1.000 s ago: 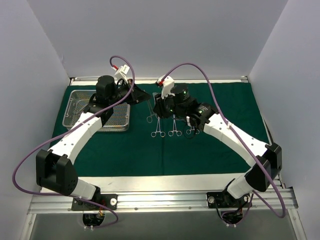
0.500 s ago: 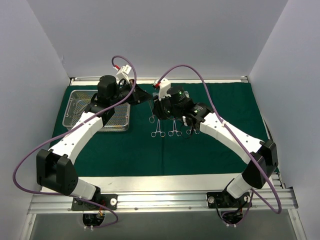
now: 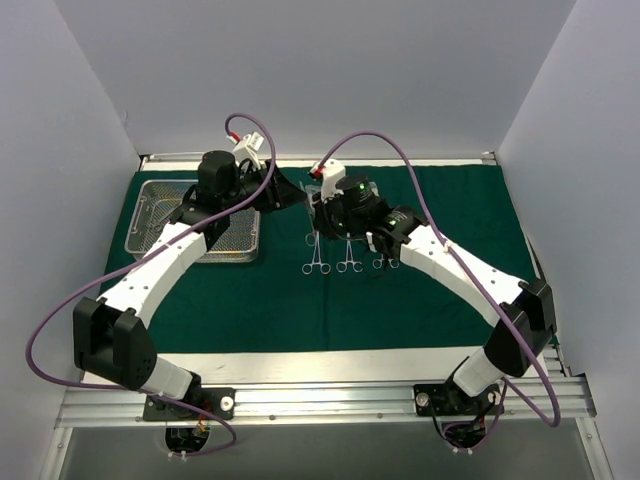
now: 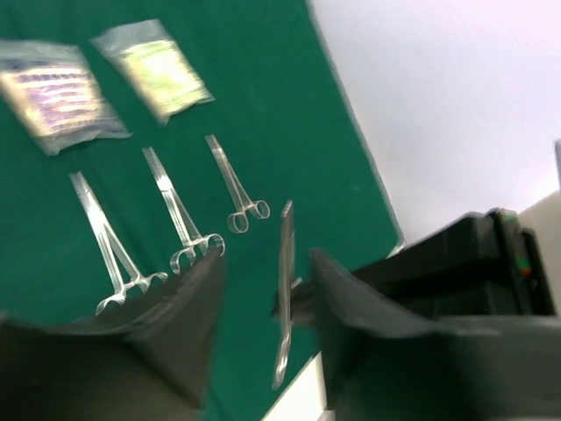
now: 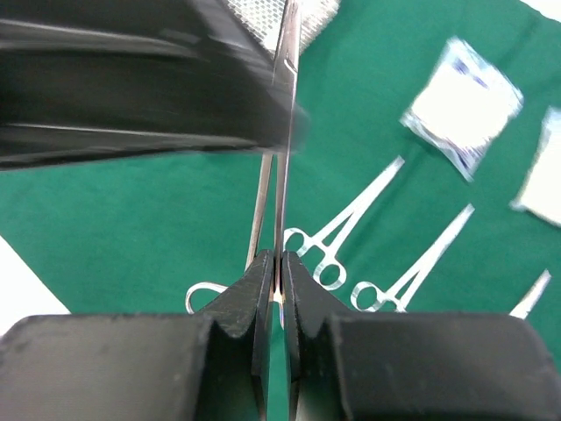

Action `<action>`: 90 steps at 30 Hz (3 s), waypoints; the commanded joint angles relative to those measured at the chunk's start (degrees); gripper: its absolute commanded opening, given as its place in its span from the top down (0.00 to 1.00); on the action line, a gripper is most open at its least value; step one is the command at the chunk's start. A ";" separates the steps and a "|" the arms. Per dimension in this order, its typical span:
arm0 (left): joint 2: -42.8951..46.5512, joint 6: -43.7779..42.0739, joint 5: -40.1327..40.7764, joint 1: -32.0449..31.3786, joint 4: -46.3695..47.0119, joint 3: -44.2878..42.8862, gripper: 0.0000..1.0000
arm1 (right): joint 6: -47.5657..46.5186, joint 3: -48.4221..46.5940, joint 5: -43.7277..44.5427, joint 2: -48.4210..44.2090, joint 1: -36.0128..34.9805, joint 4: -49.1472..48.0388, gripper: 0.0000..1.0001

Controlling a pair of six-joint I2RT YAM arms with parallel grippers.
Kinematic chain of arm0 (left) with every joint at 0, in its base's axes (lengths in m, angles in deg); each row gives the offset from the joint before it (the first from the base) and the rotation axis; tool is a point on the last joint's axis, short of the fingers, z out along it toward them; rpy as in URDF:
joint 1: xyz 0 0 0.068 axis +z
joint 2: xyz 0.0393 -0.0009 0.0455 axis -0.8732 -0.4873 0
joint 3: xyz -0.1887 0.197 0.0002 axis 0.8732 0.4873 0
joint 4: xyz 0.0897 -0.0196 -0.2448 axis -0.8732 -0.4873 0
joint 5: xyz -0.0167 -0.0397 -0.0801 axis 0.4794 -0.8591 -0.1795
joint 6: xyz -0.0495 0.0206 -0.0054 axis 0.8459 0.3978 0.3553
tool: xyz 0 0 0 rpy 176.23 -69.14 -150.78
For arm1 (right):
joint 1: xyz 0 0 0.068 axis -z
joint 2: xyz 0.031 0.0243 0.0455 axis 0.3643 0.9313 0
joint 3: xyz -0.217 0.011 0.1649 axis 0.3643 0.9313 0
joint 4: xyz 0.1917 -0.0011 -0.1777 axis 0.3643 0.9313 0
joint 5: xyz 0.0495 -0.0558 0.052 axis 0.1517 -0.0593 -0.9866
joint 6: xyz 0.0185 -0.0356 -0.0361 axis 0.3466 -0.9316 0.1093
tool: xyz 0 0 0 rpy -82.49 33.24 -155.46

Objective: Open and lay out the surgical kit
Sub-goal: Place the medical item in the surgical kit.

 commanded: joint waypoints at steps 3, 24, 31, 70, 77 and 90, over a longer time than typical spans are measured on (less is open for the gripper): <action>1.47 -4.32 6.07 2.98 -6.82 -4.00 0.30 | 0.34 3.45 2.68 -0.88 6.79 5.45 1.00; 11.23 -20.66 30.25 7.47 -33.11 1.27 0.04 | -1.94 7.50 8.48 14.49 30.10 13.63 1.00; 11.84 -20.93 29.11 7.30 -33.55 3.03 0.04 | -3.52 8.03 8.57 16.96 32.39 11.96 1.00; 12.81 -22.34 29.37 6.95 -34.60 4.70 0.04 | -3.08 11.81 9.62 18.98 33.27 11.35 0.87; 12.46 -22.07 29.19 6.95 -34.60 4.61 0.04 | -1.50 10.93 9.88 17.14 33.27 12.66 0.86; 9.65 -21.02 31.13 7.91 -35.57 1.89 0.04 | 1.75 3.90 8.83 5.98 33.27 15.92 0.75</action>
